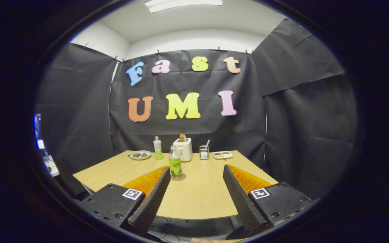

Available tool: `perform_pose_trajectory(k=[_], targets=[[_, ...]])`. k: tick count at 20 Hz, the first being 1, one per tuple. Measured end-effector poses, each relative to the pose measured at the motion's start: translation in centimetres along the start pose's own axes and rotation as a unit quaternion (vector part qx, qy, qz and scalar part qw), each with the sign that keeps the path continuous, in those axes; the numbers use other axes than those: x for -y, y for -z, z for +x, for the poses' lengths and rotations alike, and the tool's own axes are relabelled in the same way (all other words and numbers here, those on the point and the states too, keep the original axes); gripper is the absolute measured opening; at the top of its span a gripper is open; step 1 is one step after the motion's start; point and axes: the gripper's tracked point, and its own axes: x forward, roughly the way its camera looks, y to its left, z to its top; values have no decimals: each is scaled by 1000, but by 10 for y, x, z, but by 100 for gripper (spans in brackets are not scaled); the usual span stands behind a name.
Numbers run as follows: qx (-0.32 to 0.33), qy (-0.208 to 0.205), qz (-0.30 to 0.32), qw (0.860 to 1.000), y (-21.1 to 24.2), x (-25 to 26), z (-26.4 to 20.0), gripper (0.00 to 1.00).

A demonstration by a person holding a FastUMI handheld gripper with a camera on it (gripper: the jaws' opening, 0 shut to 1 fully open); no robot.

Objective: Take the bottle from table, then pour the juice into the cup, finally place the bottle on the coaster

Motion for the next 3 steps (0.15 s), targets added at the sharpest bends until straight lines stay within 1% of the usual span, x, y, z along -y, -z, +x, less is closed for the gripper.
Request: perform_pose_trajectory(k=[1, 3], targets=[[0, 0, -5, 1000, -1, -1, -4, 100], [7, -15, -11, 1000, -7, -13, -8, 100]])
